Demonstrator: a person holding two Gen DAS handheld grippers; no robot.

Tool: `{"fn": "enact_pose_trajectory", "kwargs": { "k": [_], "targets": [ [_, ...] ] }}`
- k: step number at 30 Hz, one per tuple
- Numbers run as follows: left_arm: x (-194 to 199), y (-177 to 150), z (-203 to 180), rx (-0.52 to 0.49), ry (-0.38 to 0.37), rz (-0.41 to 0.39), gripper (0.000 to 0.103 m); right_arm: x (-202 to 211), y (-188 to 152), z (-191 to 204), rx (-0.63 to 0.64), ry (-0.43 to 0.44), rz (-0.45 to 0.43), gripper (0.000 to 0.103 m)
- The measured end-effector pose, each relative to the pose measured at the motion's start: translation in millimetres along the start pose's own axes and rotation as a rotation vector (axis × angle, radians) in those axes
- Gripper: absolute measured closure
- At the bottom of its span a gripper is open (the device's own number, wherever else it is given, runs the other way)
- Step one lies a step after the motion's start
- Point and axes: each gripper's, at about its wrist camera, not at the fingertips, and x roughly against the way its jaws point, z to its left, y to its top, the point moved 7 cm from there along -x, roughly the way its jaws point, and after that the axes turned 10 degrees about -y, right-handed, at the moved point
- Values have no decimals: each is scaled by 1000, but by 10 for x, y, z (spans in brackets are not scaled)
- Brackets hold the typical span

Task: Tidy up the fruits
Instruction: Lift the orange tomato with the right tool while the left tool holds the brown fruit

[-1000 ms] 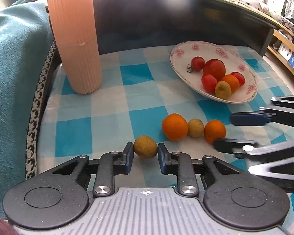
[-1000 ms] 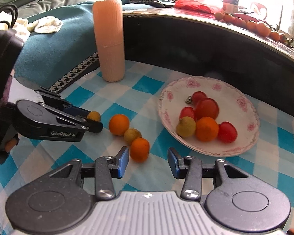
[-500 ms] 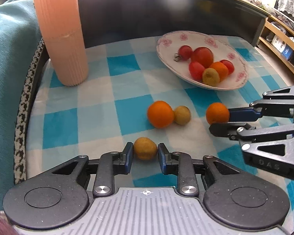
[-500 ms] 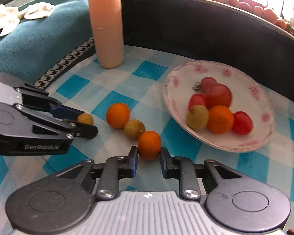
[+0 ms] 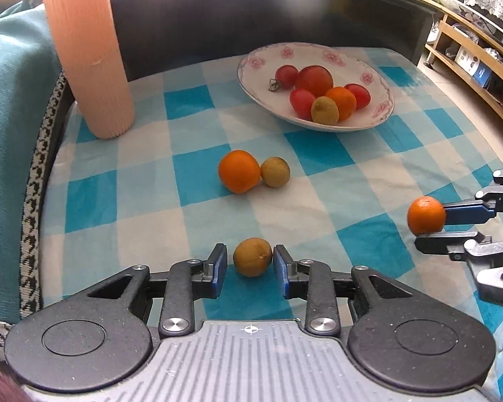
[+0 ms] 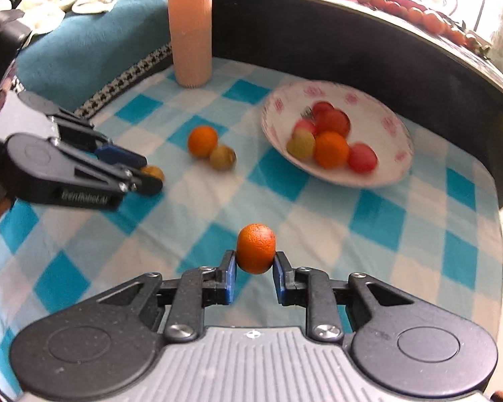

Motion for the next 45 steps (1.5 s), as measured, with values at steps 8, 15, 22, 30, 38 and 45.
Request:
{"fn": "enact_pose_trajectory", "kwargs": {
  "k": [8, 15, 22, 30, 38, 45],
  "targets": [
    [-40, -93, -93, -25, 17, 14, 59, -76, -18, 58, 30, 3, -11, 63],
    [-42, -83, -147, -42, 63, 19, 59, -59, -10, 31, 24, 38, -15, 61],
    [-27, -165, -279, -55, 78, 10, 62, -22, 9, -9, 5, 41, -26, 60],
    [28, -224, -348, -69, 91, 14, 63, 23, 37, 162, 40, 78, -39, 54],
    [11, -217, -306, -44, 55, 1, 62, -108, 67, 196, 6, 83, -24, 53],
    [-1, -197, -248, 1, 40, -13, 67, -249, 69, 262, 7, 70, -11, 53]
  ]
}}
